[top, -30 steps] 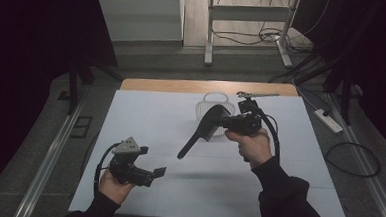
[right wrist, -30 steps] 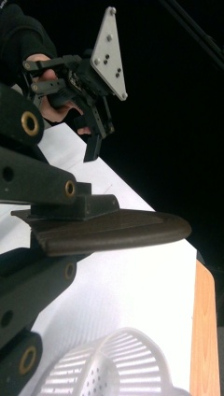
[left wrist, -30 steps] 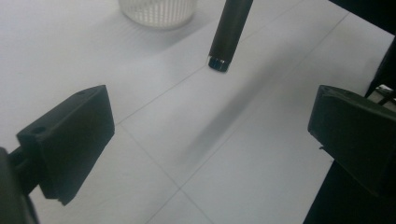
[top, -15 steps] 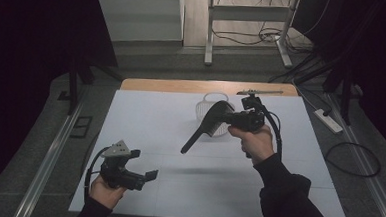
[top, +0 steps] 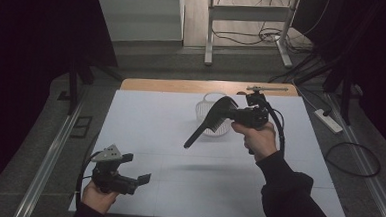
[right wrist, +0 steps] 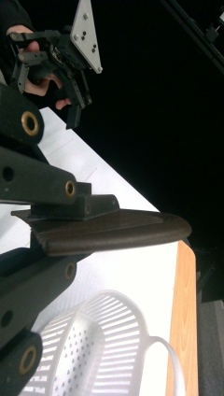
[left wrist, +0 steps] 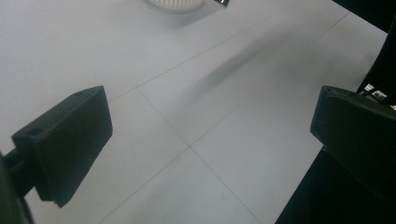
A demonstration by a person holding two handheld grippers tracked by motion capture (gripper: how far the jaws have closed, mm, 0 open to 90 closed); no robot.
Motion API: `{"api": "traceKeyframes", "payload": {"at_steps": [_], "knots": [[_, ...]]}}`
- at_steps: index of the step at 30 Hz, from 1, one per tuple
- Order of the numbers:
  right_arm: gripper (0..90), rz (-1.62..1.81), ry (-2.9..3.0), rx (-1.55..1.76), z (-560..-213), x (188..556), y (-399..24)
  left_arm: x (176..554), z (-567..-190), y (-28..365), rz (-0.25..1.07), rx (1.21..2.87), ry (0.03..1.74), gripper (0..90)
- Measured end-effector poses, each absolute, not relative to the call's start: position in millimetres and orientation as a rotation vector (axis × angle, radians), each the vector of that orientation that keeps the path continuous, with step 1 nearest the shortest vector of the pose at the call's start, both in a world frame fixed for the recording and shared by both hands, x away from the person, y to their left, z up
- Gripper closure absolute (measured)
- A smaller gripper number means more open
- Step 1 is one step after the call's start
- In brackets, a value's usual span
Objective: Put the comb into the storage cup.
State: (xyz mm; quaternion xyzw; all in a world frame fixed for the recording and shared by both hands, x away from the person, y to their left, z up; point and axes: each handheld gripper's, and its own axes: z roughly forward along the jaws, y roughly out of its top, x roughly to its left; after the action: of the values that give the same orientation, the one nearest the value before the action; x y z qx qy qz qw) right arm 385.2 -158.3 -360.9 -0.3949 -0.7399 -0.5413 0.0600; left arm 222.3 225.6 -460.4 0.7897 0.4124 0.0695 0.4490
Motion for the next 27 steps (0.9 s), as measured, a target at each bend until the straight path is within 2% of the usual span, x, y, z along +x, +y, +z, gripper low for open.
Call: {"api": "traceKeyframes", "payload": {"at_steps": [27], "knots": [[86.0,-1.705,-2.231,-1.274,-350,408,-168,196,-462,249,0.23,1.931,1.062,0.0]]}}
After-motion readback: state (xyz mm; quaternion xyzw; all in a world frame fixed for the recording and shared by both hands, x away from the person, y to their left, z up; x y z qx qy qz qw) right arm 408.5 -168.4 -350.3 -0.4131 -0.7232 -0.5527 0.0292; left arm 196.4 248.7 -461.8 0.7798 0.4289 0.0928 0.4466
